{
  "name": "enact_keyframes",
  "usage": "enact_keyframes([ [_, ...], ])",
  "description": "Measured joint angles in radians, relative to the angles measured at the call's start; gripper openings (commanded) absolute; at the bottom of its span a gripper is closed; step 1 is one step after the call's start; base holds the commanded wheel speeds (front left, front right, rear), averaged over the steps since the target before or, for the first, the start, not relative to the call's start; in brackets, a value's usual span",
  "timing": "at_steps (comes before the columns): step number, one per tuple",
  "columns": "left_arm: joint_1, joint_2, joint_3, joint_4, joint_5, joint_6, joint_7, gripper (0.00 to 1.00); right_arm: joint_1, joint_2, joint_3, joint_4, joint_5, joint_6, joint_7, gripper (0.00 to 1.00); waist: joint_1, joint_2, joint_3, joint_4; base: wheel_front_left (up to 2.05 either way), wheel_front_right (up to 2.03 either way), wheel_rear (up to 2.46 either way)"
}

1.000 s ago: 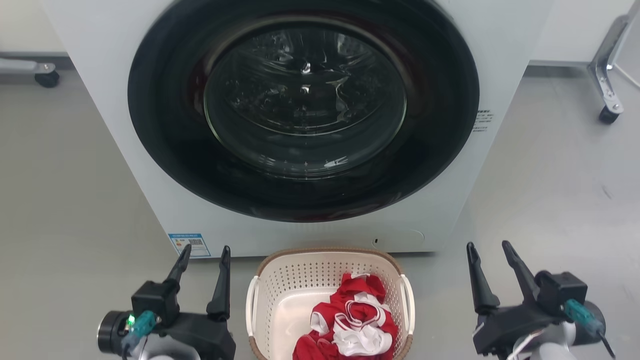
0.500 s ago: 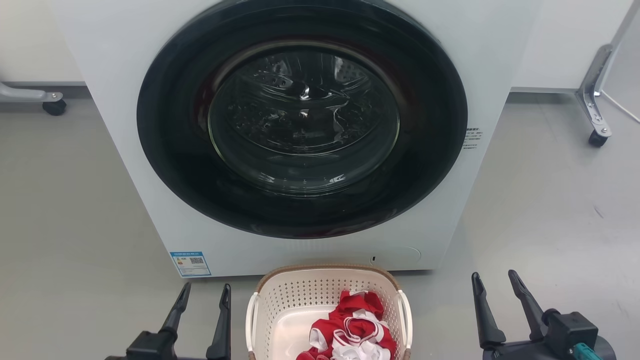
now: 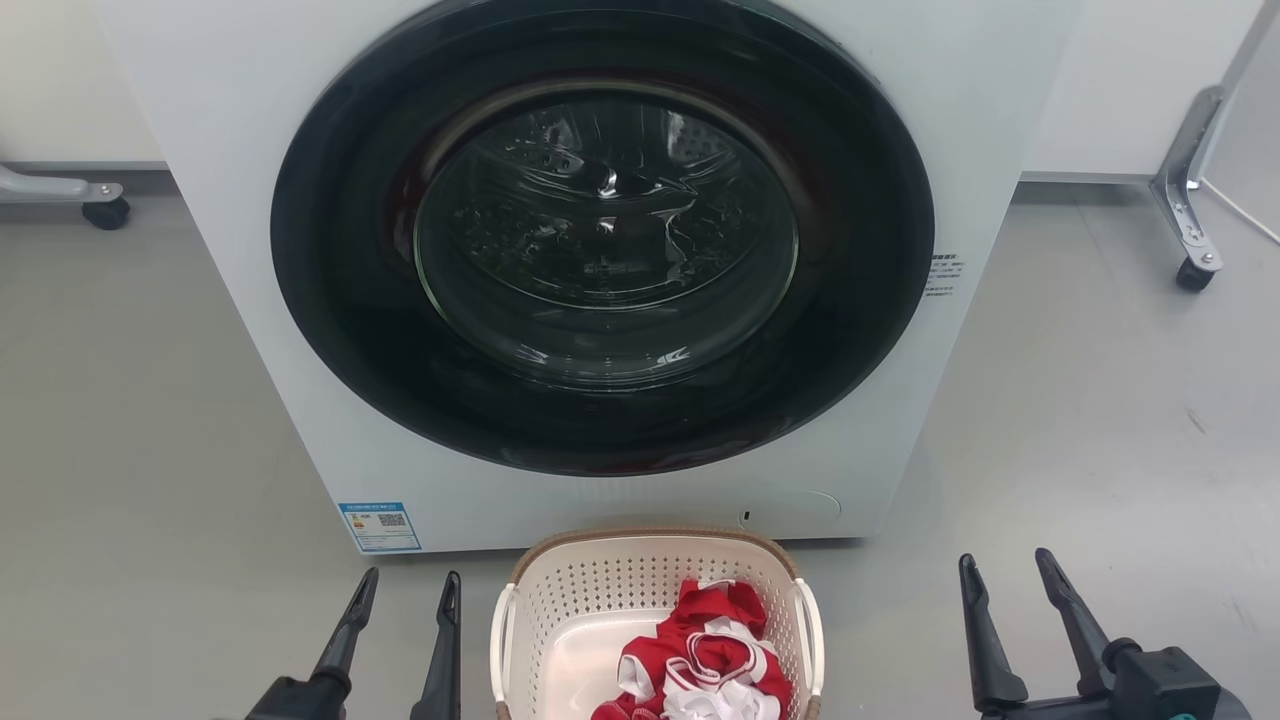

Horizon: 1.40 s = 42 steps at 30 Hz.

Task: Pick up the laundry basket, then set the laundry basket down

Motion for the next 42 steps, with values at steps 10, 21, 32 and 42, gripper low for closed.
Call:
enact_keyframes([
  [10,0.013,0.000,0.010,-0.032,0.008,0.000,0.030,1.00,0.015,0.000,-0.023,-0.028,-0.017,-0.004,0.000,1.00,0.0000,-0.0001,0.006,-0.005,0.00,0.00,0.00],
  [21,0.021,-0.002,0.017,-0.055,0.017,0.008,0.061,1.00,0.020,0.004,-0.035,-0.043,-0.028,-0.008,0.000,1.00,0.0000,0.0000,0.013,-0.004,0.00,0.00,0.00],
  [32,0.054,-0.015,0.022,0.002,-0.003,-0.001,0.072,0.00,0.052,0.026,-0.038,0.015,-0.001,-0.002,0.010,0.00,0.0000,0.0000,0.015,-0.004,0.00,0.00,0.00],
  [42,0.050,-0.030,0.064,0.021,-0.134,-0.021,0.105,0.00,0.038,0.040,-0.081,0.033,0.139,0.022,0.051,0.00,0.0000,0.0000,0.016,-0.009,0.00,0.00,0.00],
])
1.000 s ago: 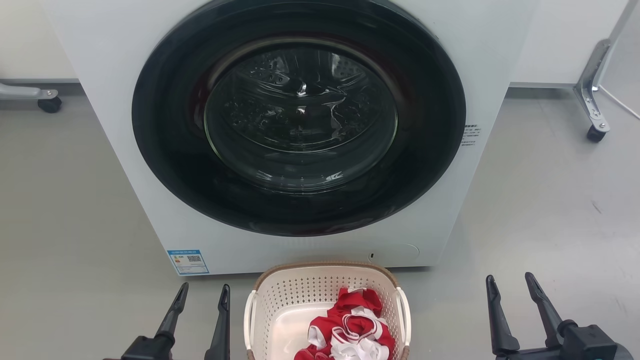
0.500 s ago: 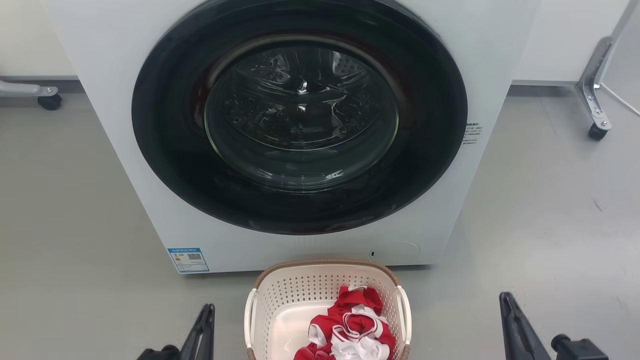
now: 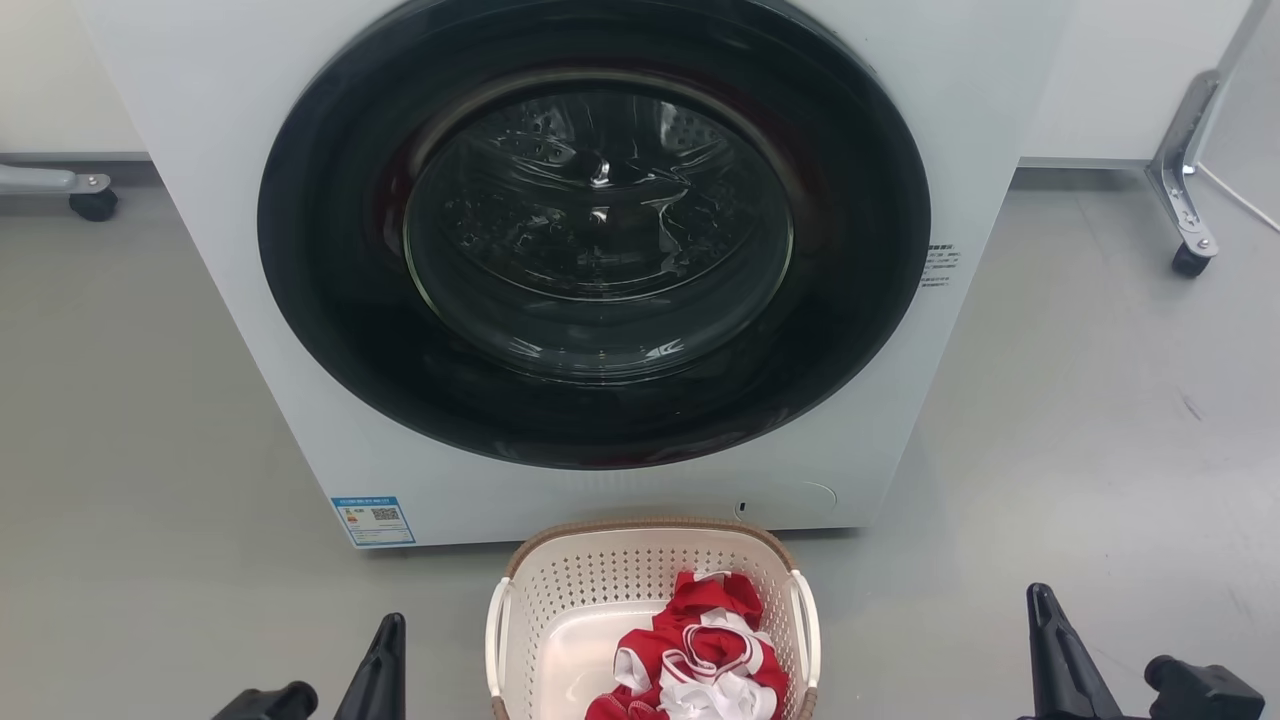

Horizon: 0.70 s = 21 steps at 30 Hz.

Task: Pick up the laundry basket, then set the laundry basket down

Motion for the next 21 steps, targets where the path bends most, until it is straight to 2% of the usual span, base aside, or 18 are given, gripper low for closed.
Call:
enact_keyframes([
  [21,-0.041,-0.028,0.091,0.041,-0.281,-0.053,0.068,0.00,-0.035,0.031,-0.087,0.040,0.291,0.051,0.084,0.00,0.0000,0.0000,0.002,-0.008,0.00,0.00,0.00],
])
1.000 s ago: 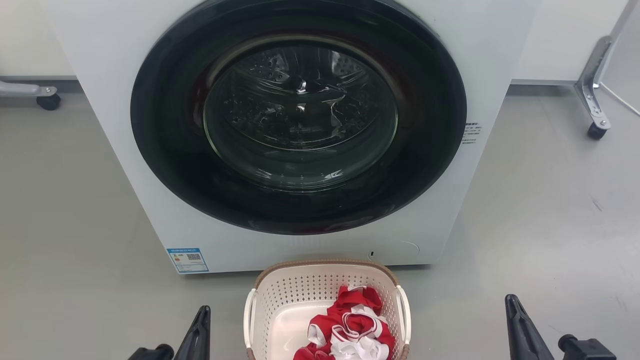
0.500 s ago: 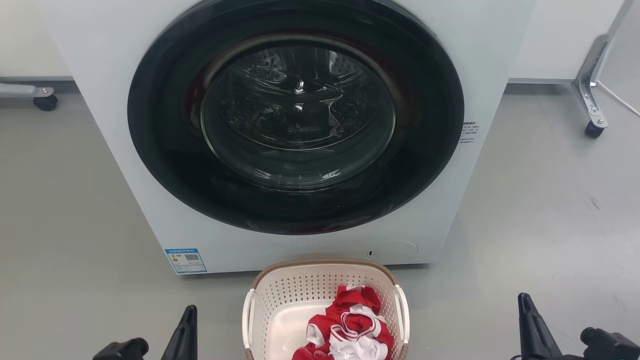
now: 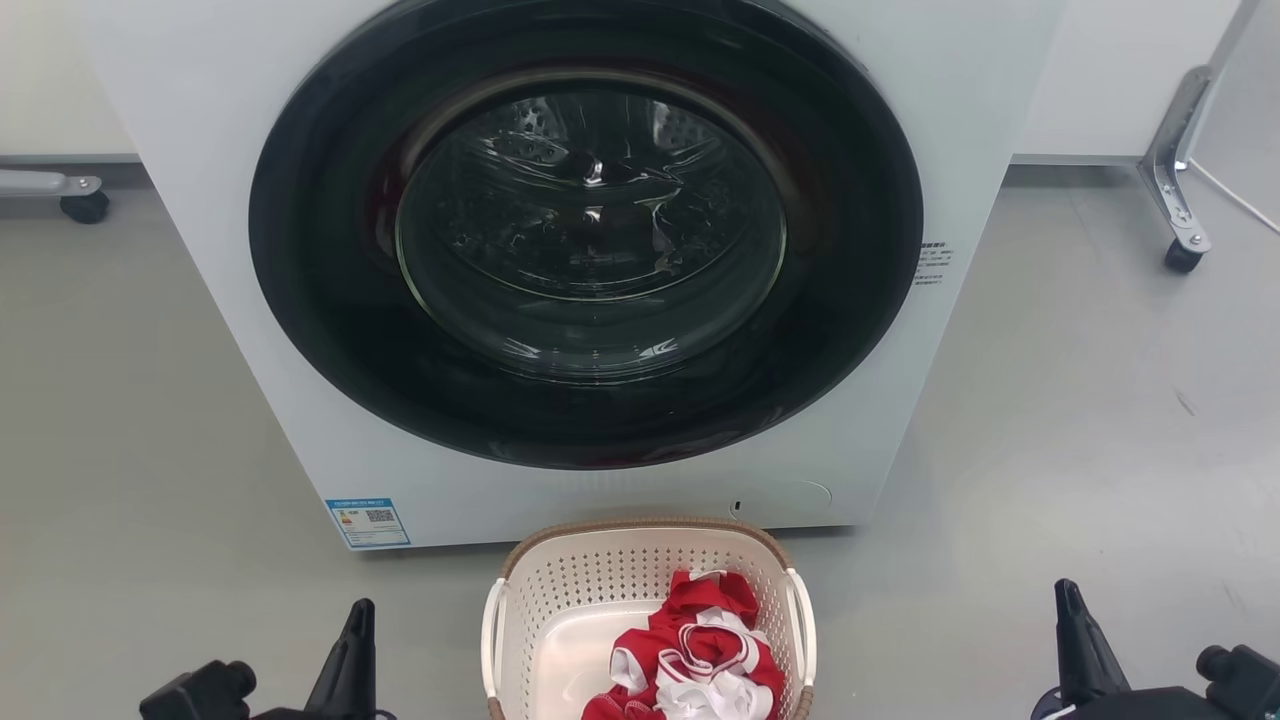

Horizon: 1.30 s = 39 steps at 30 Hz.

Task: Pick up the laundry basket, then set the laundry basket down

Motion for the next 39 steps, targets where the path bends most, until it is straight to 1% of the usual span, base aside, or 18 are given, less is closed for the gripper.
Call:
enact_keyframes([
  [4,-0.004,-0.006,0.015,0.010,-0.044,-0.016,0.014,0.00,-0.013,0.003,-0.017,0.006,0.053,0.012,0.016,0.00,0.0000,0.0000,0.000,-0.002,0.00,0.00,0.00],
  [21,-0.038,-0.029,0.087,0.048,-0.266,-0.053,0.062,0.00,-0.039,0.029,-0.086,0.041,0.281,0.053,0.081,0.00,0.0000,0.0000,0.002,-0.008,0.00,0.00,0.00],
  [39,-0.069,-0.053,0.161,0.085,-0.494,-0.104,0.114,0.00,-0.076,0.052,-0.157,0.076,0.524,0.099,0.148,0.00,0.0000,0.0001,0.003,-0.015,0.00,0.00,0.00],
])
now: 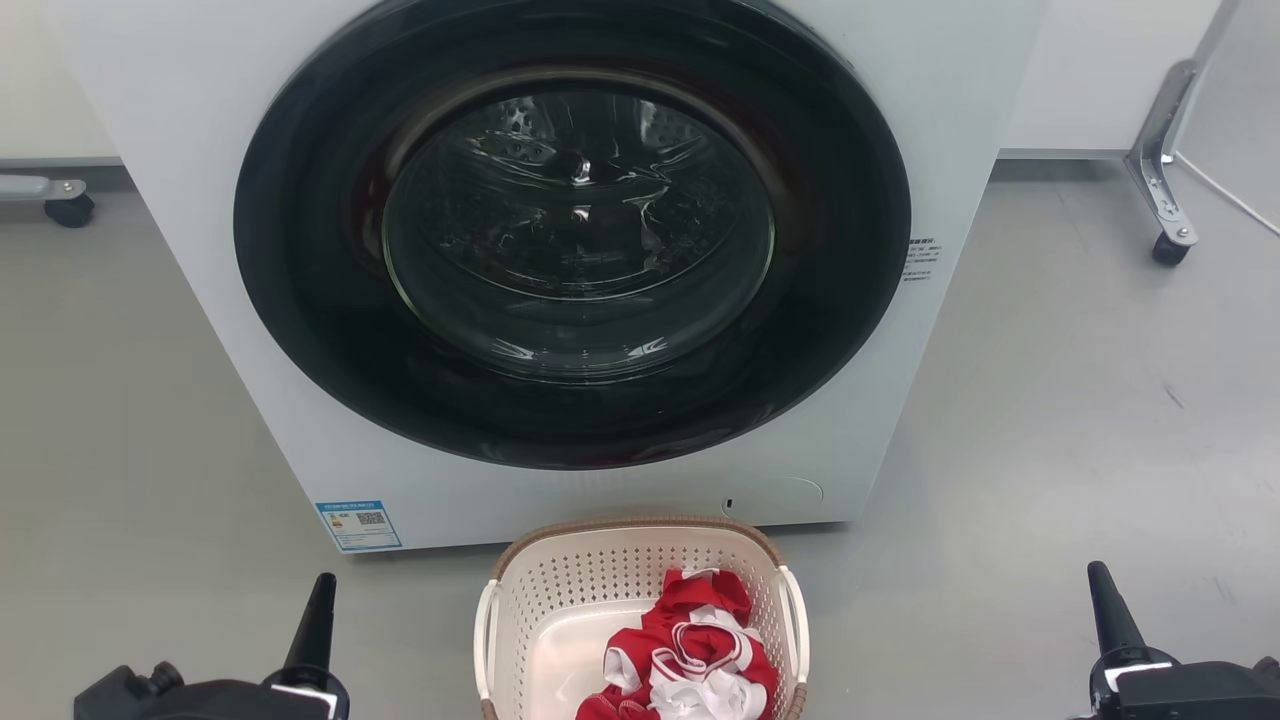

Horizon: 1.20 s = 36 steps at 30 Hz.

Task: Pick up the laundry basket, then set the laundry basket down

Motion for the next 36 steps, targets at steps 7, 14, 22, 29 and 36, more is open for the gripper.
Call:
enact_keyframes([
  [7,-0.018,-0.010,0.025,0.011,-0.076,-0.010,0.016,0.00,-0.017,0.009,-0.024,0.012,0.078,0.014,0.021,0.00,0.0000,-0.0001,0.000,-0.002,0.00,0.00,0.00],
  [14,-0.034,-0.019,0.053,0.027,-0.161,-0.032,0.037,0.00,-0.024,0.018,-0.052,0.024,0.175,0.031,0.044,0.00,0.0000,-0.0001,0.001,-0.005,0.00,0.00,0.00],
  [22,-0.046,-0.029,0.087,0.043,-0.266,-0.053,0.059,0.00,-0.042,0.029,-0.084,0.040,0.278,0.053,0.077,0.00,0.0000,0.0000,0.002,-0.008,0.00,0.00,0.00],
  [29,-0.058,-0.035,0.098,0.048,-0.308,-0.062,0.067,0.00,-0.056,0.033,-0.095,0.046,0.318,0.061,0.086,0.00,0.0000,0.0000,0.002,-0.009,0.00,0.00,0.00],
  [36,-0.058,-0.035,0.099,0.048,-0.308,-0.062,0.067,0.00,-0.056,0.033,-0.095,0.046,0.318,0.062,0.086,0.00,0.0000,0.0000,0.002,-0.009,0.00,0.00,0.00],
])
